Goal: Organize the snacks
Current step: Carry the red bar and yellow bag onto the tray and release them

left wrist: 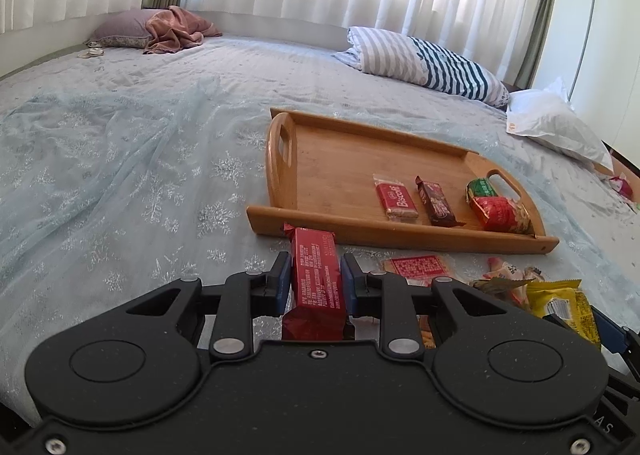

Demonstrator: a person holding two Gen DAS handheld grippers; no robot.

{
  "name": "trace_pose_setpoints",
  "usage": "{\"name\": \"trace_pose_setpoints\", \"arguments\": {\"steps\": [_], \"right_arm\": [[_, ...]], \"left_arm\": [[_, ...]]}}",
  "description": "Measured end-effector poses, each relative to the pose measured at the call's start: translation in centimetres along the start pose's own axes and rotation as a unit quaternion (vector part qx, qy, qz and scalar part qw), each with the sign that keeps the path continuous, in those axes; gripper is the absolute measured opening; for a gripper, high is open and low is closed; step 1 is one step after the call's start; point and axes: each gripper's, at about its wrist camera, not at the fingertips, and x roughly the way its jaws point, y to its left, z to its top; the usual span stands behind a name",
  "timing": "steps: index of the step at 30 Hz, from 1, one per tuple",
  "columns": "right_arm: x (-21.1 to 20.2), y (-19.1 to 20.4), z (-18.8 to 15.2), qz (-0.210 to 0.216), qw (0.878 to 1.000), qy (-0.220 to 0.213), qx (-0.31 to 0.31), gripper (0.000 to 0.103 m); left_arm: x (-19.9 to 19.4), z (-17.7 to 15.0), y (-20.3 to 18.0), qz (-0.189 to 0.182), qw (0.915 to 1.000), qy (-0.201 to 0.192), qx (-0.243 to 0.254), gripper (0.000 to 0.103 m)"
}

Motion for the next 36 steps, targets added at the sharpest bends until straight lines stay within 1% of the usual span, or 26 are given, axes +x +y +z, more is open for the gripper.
{"name": "trace_pose_setpoints", "arguments": {"steps": [9,17,20,26,31,36], "right_arm": [[0.5,-1.3,1.2,-0.022,1.0,-0.019,0.002,0.06],[2.3,-2.9,3.6,-0.017,0.999,-0.033,0.016,0.06],[3.3,-3.3,4.7,-0.01,0.999,-0.036,0.02,0.06],[6.4,-3.9,7.1,0.021,0.999,-0.029,0.036,0.06],[10.0,-4.3,9.5,0.049,0.997,-0.009,0.056,0.06],[14.2,-4.3,11.8,0.079,0.994,0.021,0.066,0.06]], "left_arm": [[0.9,1.7,-0.4,-0.015,0.9999,-0.001,0.001,0.025],[2.0,3.9,-1.2,-0.031,0.9995,-0.007,0.005,0.025],[2.7,4.8,-1.5,-0.034,0.9994,-0.01,0.005,0.025],[4.8,6.5,-2.0,-0.046,0.9989,-0.007,-0.001,0.025],[7.3,7.9,-2.1,-0.053,0.9984,0.005,-0.015,0.025],[10.2,8.5,-2.5,-0.041,0.9989,0.016,-0.018,0.025]]}}
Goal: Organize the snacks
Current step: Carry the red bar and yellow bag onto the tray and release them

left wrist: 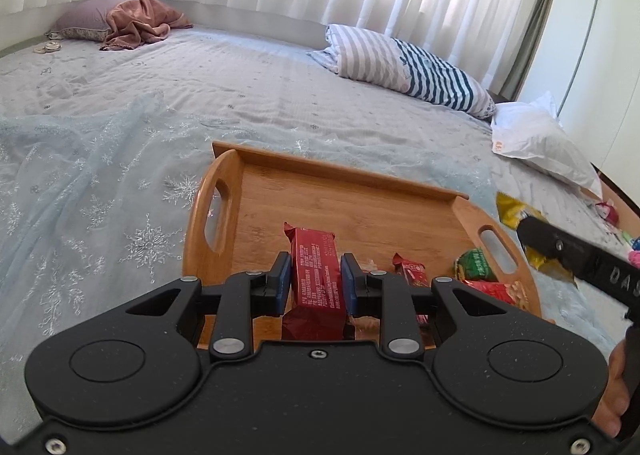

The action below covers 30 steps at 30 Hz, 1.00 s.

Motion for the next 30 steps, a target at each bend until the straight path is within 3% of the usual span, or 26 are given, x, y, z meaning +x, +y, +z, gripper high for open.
{"name": "trace_pose_setpoints", "arguments": {"steps": [5,12,30], "right_arm": [[4.5,0.4,1.4,0.017,0.999,0.047,-0.01,0.06],[9.3,0.2,1.2,0.007,0.996,0.089,-0.016,0.06],[13.8,0.8,-0.6,0.002,0.99,0.137,-0.042,0.061]], "left_arm": [[2.5,0.3,-0.1,0.01,0.9998,0.012,-0.009,0.025],[4.5,0.2,-0.2,0.022,0.9996,0.019,0.001,0.025],[6.2,-0.7,-0.8,0.039,0.9989,0.02,0.014,0.025]]}}
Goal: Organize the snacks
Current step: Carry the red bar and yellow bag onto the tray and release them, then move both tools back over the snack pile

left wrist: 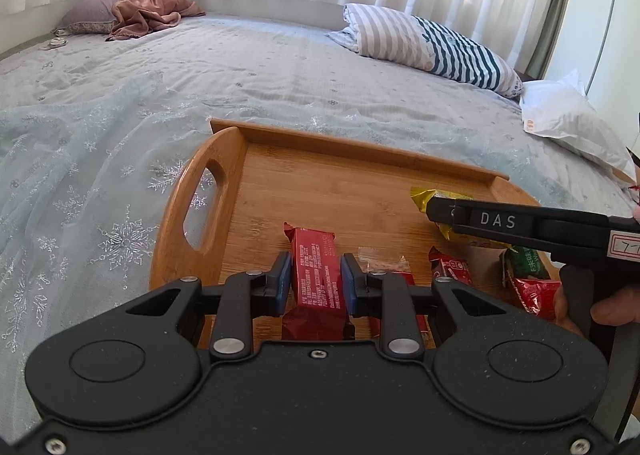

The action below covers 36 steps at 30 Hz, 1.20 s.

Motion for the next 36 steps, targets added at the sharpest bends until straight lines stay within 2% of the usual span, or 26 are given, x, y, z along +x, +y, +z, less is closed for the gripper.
{"name": "trace_pose_setpoints", "arguments": {"steps": [22,24,25,26,28,30,32,36], "right_arm": [[0.7,0.3,-0.2,0.005,1.0,0.012,-0.006,0.062],[0.7,0.4,-0.2,0.006,1.0,0.012,-0.006,0.066],[0.7,0.4,-0.3,0.007,1.0,0.011,-0.006,0.069],[0.6,0.4,-0.3,0.008,1.0,0.01,-0.006,0.074],[0.4,0.5,-0.3,0.01,1.0,0.007,-0.007,0.077],[0.0,0.6,-0.3,0.014,1.0,0.001,-0.005,0.082],[-0.6,0.6,-0.2,0.017,1.0,-0.004,-0.005,0.085],[-2.6,0.7,-0.4,0.026,0.999,-0.018,-0.022,0.088]], "left_arm": [[1.0,-0.1,0.0,0.007,1.0,0.004,0.005,0.025],[0.9,0.0,0.0,0.01,0.9999,0.002,0.006,0.031],[0.9,0.0,0.0,0.009,0.9999,0.002,0.006,0.039],[0.8,0.1,0.0,0.009,0.9999,0.002,0.007,0.042],[0.6,0.3,-0.1,0.009,0.9999,0.001,0.011,0.046],[0.2,0.4,-0.1,0.008,0.9999,-0.002,0.013,0.055],[-0.4,0.4,0.0,0.003,0.9999,-0.003,0.014,0.071],[-2.2,0.2,0.0,-0.001,0.9995,-0.013,0.028,0.08]]}}
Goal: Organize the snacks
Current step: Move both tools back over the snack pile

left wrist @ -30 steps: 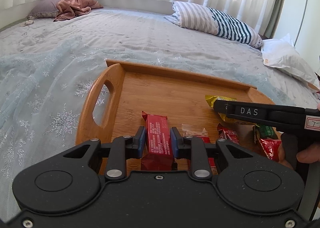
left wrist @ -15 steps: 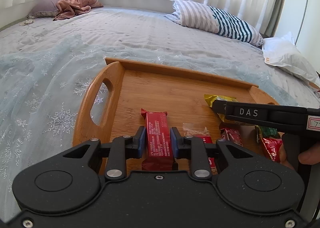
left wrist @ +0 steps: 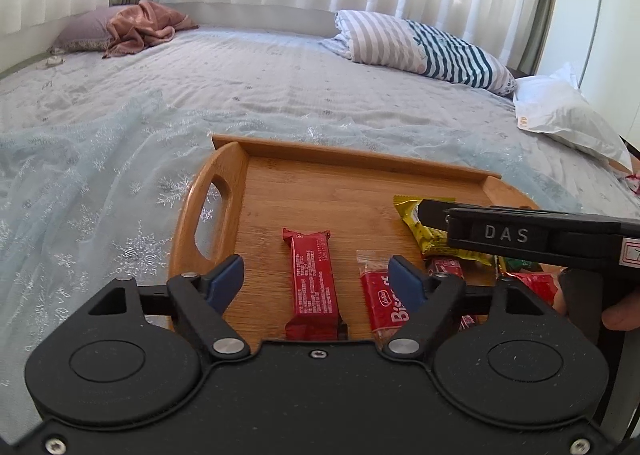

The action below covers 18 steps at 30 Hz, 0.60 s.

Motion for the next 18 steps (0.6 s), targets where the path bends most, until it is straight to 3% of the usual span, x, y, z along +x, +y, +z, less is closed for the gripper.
{"name": "trace_pose_setpoints", "arguments": {"steps": [11,18], "right_arm": [[-6.8,-0.6,-2.6,0.007,0.999,-0.044,-0.023,0.098],[-10.5,-0.6,-6.0,0.004,0.997,-0.067,-0.025,0.101]], "left_arm": [[-5.8,-2.5,0.5,-0.036,0.9986,-0.038,-0.003,0.097],[-8.6,-4.3,1.4,-0.054,0.9973,-0.048,-0.015,0.1]]}}
